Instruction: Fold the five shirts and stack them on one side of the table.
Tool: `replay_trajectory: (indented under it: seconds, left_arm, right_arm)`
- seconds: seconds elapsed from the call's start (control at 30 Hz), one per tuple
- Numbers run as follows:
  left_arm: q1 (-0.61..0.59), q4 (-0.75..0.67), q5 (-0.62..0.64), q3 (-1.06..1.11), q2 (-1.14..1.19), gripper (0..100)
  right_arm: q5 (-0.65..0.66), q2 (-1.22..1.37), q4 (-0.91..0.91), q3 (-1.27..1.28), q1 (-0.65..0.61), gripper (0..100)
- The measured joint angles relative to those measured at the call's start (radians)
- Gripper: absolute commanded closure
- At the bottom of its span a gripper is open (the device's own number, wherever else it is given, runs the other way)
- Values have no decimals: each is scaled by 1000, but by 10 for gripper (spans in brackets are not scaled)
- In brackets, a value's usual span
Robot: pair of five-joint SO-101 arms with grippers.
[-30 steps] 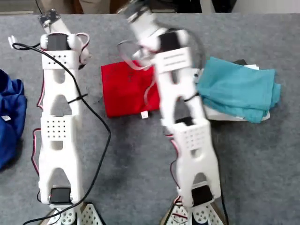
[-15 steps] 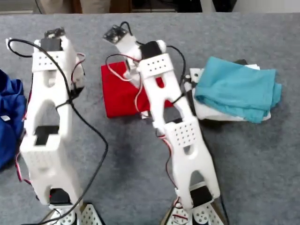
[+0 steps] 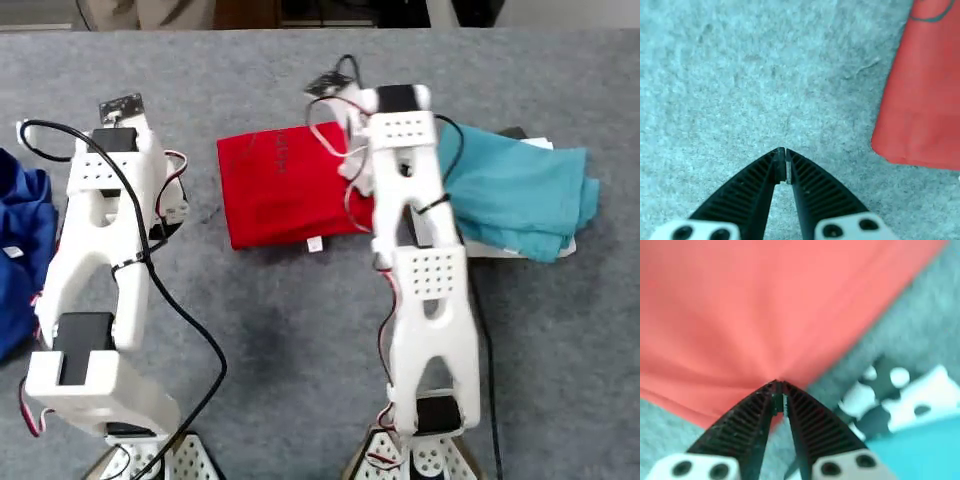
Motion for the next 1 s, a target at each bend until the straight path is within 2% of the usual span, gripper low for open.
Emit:
replay_trajectory:
  seconds: [0.23,0.4,0.47,0.6,0.77,1.0]
  left_arm:
    - [63,-130,3,-21,0,981]
    - [190,-356,0,-86,29,981]
    - [215,-402,0,-132,86,981]
    - [226,-365,57,-288,259,981]
    - [209,-338,120,-534,546,981]
    - [167,-129,129,-945,870,981]
  right_arm:
    - [6,-230,-18,284,14,996]
    - [-23,-249,-71,341,17,996]
    - [-49,-258,-63,336,15,996]
    - [-80,-259,-5,296,8,996]
    - [-212,-259,-3,307,-48,996]
    - [-235,-130,-68,356,-38,996]
